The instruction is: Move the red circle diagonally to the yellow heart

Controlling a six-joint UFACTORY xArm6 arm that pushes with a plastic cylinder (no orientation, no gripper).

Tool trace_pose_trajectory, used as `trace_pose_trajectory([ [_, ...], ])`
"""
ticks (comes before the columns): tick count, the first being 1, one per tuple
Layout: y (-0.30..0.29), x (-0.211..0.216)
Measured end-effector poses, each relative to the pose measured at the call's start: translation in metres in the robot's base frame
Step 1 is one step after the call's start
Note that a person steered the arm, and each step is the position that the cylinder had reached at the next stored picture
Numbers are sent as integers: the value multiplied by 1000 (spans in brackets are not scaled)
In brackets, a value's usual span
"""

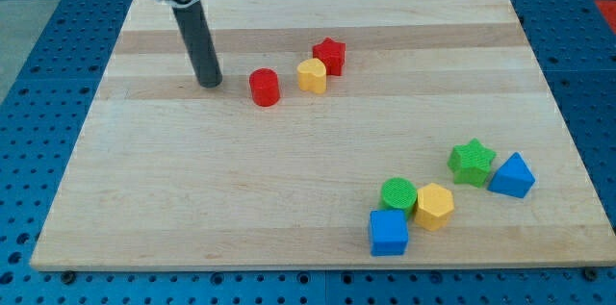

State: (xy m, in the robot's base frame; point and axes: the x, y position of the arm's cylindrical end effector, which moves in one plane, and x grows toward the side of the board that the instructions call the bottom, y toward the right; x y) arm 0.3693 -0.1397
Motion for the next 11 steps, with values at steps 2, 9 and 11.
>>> trace_pose_trajectory([
  [2,63,2],
  [9,1,45],
  [11,30,45],
])
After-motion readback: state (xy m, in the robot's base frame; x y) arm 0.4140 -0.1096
